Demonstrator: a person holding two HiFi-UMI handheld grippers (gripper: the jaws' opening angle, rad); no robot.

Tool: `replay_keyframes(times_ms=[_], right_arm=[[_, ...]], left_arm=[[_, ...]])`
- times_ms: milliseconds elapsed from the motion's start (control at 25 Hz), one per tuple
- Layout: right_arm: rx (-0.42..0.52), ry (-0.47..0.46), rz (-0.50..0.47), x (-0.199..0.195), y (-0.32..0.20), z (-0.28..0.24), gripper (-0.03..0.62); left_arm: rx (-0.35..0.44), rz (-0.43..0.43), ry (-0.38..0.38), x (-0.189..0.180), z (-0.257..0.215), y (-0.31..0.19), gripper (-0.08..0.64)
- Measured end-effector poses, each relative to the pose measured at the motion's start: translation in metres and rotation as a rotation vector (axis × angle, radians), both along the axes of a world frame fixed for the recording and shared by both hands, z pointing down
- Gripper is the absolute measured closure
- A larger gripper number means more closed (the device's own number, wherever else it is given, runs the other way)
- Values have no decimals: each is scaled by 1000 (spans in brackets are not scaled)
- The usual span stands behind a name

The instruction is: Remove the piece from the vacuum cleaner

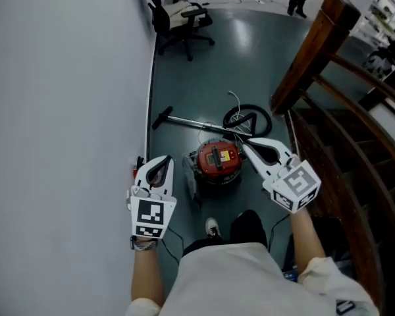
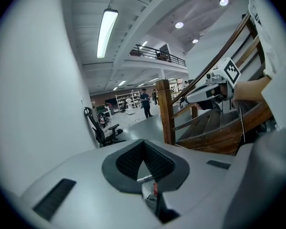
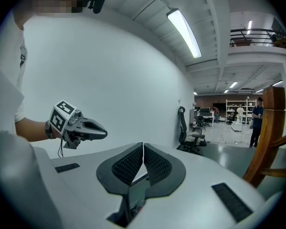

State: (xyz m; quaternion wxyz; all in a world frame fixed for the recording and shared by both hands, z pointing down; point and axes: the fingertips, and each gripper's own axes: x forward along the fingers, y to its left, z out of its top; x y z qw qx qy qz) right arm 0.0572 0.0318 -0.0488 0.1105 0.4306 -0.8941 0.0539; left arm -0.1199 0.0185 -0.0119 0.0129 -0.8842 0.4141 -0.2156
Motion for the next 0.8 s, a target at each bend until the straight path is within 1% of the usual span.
replay_keyframes(times_ms=[240, 440, 560, 800], right_arm=[[-21, 26, -36, -7, -28, 20, 563], [-57, 48, -81, -2, -47, 46, 561], [-71, 57, -78, 4, -59, 57, 561], [-101, 91, -94, 13, -78, 87, 561]], left_arm=[[-41, -12, -2, 2, 24, -26, 559], [-71, -35, -22, 11, 43, -40, 559], [-89, -43, -42, 13, 53, -45, 558], [-114, -64, -40, 17, 71, -58, 558]])
